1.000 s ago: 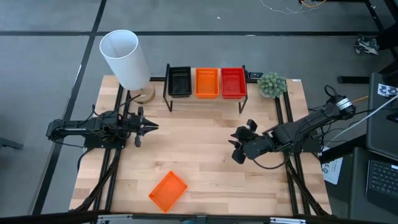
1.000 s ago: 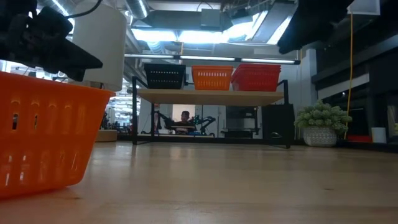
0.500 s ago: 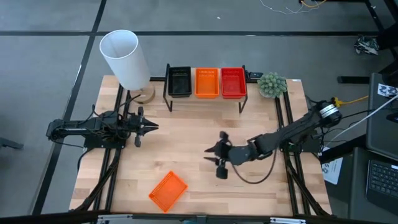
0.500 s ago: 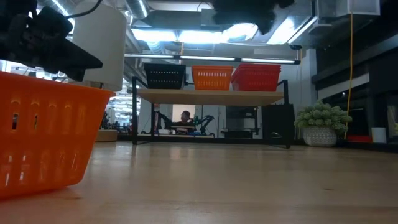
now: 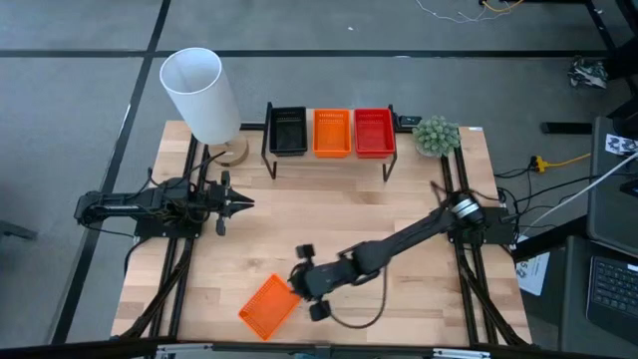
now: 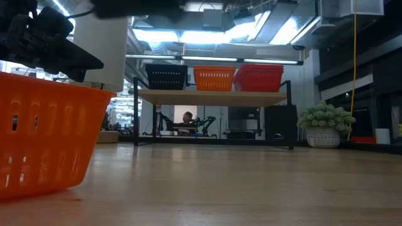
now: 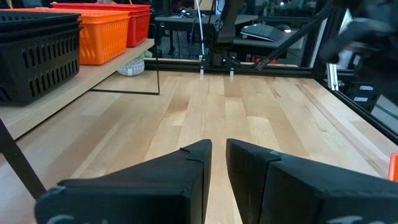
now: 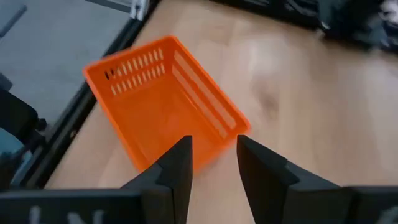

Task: Stack baskets on shelf by color
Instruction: Stack the orange basket on top of the stacked orange baskets on the shelf

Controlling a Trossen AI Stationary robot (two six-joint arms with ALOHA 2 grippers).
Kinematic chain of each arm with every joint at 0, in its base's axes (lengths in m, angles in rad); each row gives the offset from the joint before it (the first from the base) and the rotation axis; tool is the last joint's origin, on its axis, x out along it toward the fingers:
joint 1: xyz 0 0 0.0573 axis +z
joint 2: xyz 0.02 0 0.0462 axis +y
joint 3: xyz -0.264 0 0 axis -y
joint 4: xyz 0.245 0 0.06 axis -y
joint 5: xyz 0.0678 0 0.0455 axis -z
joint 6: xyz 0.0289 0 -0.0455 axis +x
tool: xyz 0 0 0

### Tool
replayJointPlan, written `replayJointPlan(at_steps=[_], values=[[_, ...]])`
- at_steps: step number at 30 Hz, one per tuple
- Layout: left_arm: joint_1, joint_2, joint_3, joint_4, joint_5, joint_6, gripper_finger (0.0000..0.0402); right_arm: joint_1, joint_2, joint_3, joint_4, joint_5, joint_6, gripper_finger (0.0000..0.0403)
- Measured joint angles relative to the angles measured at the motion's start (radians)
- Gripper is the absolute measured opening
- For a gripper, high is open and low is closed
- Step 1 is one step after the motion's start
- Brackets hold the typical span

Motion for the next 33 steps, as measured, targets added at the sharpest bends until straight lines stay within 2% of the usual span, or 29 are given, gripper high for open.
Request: replayJointPlan(at_steps=[5, 10, 13, 17, 23, 33], values=[[0.000, 0.000, 0.000, 0.000, 0.000, 0.000, 0.0041, -0.031, 0.155, 0.223, -0.058, -0.110, -0.060, 0.0126], [0.000, 0.000, 0.000, 0.000, 0.000, 0.000, 0.0041, -0.073, 0.292, 0.418, -0.211, -0.250, -0.076, 0.0126], [0.000, 0.000, 0.000, 0.000, 0.000, 0.000, 0.0041, -0.084, 0.352, 0.497, -0.305, -0.276, -0.078, 0.0126], [0.000, 0.000, 0.000, 0.000, 0.000, 0.000, 0.0041, -0.088, 0.387, 0.532, -0.388, -0.290, -0.084, 0.0126], [0.000, 0.000, 0.000, 0.000, 0.000, 0.000, 0.0041, -0.088, 0.387, 0.531, -0.513, -0.277, -0.076, 0.0126], [0.000, 0.000, 0.000, 0.000, 0.000, 0.000, 0.0041, -0.091, 0.387, 0.604, -0.825, -0.038, -0.049, 0.0126]])
